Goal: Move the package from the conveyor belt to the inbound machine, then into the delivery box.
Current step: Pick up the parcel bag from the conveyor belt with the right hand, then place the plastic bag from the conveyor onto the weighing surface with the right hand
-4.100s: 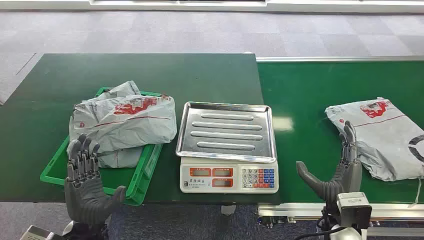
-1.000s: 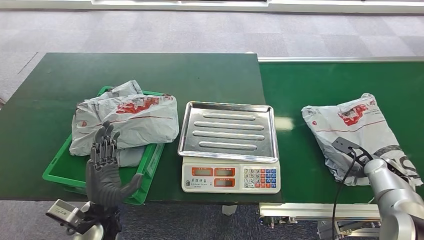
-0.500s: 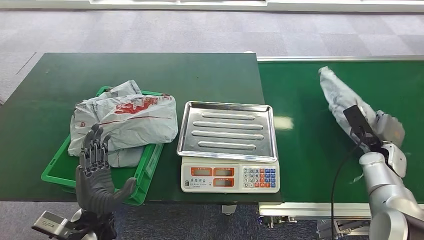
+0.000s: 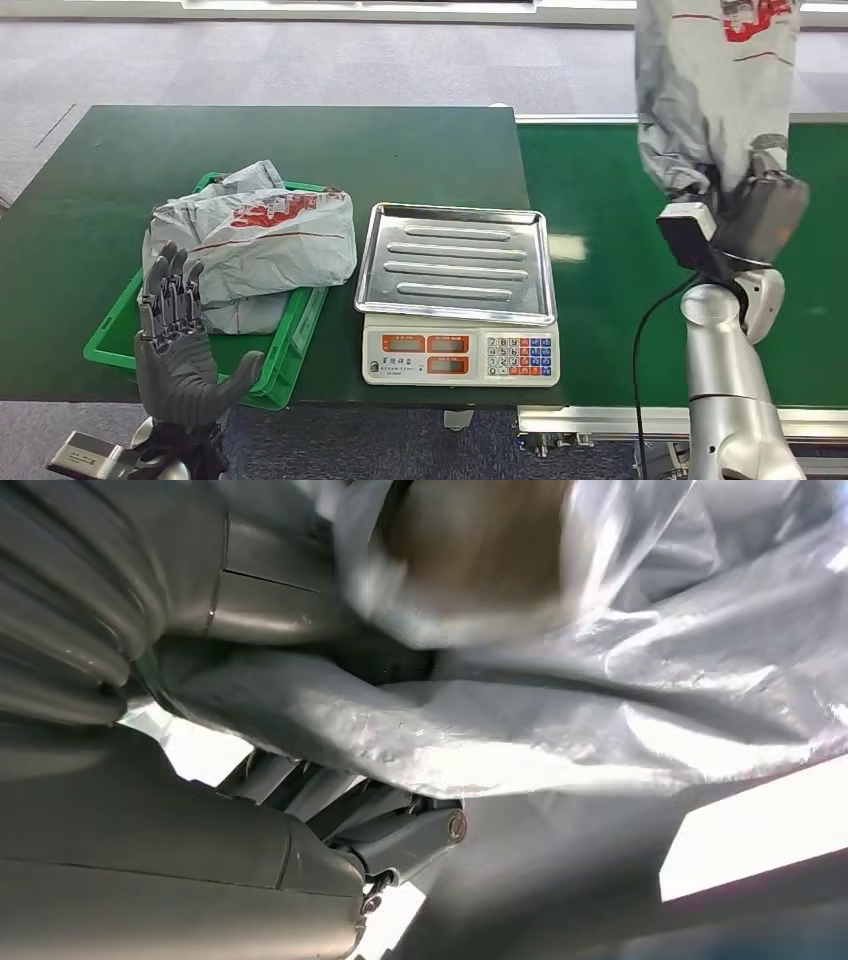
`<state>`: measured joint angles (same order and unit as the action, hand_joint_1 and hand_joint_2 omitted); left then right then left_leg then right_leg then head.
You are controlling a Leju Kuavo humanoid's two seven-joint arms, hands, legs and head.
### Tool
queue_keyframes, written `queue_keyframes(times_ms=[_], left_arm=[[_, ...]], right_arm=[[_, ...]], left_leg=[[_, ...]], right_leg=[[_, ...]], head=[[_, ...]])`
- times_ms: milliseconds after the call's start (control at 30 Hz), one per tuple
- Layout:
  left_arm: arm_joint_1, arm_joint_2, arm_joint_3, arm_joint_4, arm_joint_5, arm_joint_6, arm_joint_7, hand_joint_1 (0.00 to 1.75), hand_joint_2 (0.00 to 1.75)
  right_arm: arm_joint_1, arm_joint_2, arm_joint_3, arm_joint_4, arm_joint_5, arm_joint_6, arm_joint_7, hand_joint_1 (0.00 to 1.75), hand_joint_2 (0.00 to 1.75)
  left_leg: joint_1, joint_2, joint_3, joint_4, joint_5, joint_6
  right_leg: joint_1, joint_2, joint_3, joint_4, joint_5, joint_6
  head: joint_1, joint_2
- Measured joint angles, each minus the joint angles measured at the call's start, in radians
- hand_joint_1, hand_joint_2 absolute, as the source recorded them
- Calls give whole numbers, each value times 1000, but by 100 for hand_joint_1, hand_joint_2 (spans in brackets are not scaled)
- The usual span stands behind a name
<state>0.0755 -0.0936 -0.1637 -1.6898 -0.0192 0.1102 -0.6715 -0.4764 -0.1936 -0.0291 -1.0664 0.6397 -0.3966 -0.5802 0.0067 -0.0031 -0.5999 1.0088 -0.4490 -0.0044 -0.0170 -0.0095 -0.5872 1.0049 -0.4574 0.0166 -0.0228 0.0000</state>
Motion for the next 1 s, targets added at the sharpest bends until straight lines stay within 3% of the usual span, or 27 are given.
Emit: queue_keyframes(times_ms=[67, 133, 300, 467, 500, 600, 633, 833, 1000], left_arm=[[-22, 6, 0, 10, -1, -6, -9, 0, 175], [-41, 9, 3, 20, -4, -13, -14, 0, 175], [-52, 12, 19, 32, -11, -18, -16, 0, 175], [-56, 12, 39, 30, -7, -26, -9, 0, 175], [-57, 12, 40, 29, -7, -28, -6, 0, 175], [-59, 12, 44, 28, -9, -31, 5, 0, 175], [-60, 12, 46, 28, -10, -33, 8, 0, 175], [-71, 12, 53, 29, -49, -37, 29, 0, 175], [-102, 21, 56, 43, -126, -31, 62, 0, 175]], right_arm=[[-22, 2, 112, -22, 83, 244, 63, 175, 175], [-58, 10, 225, -19, 132, 397, 99, 175, 175], [-181, 46, 425, 69, 151, 554, 110, 175, 175], [-248, 81, 555, 170, 99, 636, 88, 175, 175], [-255, 82, 568, 183, 89, 648, 84, 159, 175], [-275, 83, 595, 212, 62, 680, 77, 28, 175], [-279, 83, 601, 218, 54, 688, 75, 0, 175], [-283, 63, 630, 231, -13, 747, 54, 0, 175], [-244, -1, 635, 165, -110, 798, -15, 0, 175]], left_leg=[[0, 4, 1, 0, 0, -1], [0, 5, 1, 0, 2, -2], [1, 1, 0, 0, 5, -2], [1, -2, -1, 0, 5, -2], [1, -3, -1, 0, 5, -2], [1, -2, -2, 0, 5, -2], [1, -2, -1, 0, 5, -2], [0, -2, -1, 0, 5, -2], [0, -2, -1, 0, 5, -2]], right_leg=[[0, 4, -1, 0, 1, -1], [0, 6, -2, 0, 2, -1], [2, 1, -3, 1, 4, -2], [2, -2, -3, 1, 3, -3], [1, -3, -3, 1, 3, -3], [1, -2, -3, 1, 3, -3], [1, -2, -4, 1, 3, -3], [1, -2, -4, 0, 3, -3], [1, -2, -4, 0, 3, -3]], head=[[0, 0], [0, 0], [0, 0], [0, 0], [0, 0], [0, 0], [0, 0], [0, 0], [0, 0]])
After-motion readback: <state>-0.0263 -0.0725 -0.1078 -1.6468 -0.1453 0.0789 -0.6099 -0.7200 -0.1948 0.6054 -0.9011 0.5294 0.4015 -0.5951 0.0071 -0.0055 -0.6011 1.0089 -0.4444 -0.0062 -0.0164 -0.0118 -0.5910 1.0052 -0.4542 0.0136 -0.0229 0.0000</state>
